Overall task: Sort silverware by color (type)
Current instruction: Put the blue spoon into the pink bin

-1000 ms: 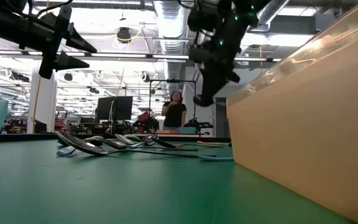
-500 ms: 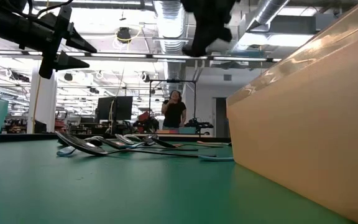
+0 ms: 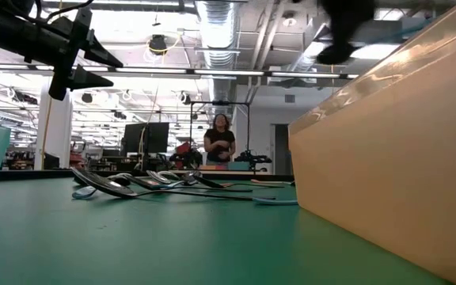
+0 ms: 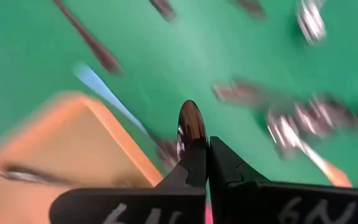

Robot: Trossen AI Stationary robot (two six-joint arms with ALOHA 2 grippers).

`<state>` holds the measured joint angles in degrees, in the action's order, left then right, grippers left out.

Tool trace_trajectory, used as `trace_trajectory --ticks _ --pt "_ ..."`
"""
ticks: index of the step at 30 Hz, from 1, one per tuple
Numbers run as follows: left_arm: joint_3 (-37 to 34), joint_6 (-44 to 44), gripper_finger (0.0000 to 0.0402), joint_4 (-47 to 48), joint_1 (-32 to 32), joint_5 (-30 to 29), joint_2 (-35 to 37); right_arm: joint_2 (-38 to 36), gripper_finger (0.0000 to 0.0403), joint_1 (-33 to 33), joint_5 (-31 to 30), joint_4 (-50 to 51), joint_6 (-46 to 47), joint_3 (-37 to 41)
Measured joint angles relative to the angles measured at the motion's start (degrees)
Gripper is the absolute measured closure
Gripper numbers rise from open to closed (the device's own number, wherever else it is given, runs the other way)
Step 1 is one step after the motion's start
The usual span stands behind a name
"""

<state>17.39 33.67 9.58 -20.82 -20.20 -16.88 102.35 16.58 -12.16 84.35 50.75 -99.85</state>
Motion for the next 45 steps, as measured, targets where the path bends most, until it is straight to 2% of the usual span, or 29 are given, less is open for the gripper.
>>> trace_trajectory --ticks 2,5,9,15,28,38,45 --pt "0.0 0.0 0.0164 0.0 0.0 -0.3 0.0 0.0 0.0396 2.2 1.5 5.6 5.5 0.0" --pt "0.0 0.0 0.0164 0.0 0.0 -1.1 0.0 -0.5 0.0396 4.8 4.7 5.0 10.4 0.9" --pt "0.0 0.0 0.0164 0.0 0.0 -1.2 0.0 -1.3 0.0396 8.0 5.0 6.0 18.3 1.3" --pt "0.0 -0.2 0.0164 0.6 0.0 -1.2 0.0 -3.1 0.0396 12.8 5.0 5.8 32.7 6.8" --pt "0.0 -1.1 0.0164 2.1 0.0 -1.6 0.0 -7.7 0.0396 22.8 16.1 5.9 58.8 18.7" --pt "0.0 -2.1 0.0164 0.9 0.0 -2.1 0.0 -7.6 0.0396 30.0 18.8 0.6 72.0 24.6" --pt "0.0 -1.9 0.0164 -0.2 0.0 -1.6 0.0 -7.6 0.0396 32.4 18.8 -5.7 75.2 30.5"
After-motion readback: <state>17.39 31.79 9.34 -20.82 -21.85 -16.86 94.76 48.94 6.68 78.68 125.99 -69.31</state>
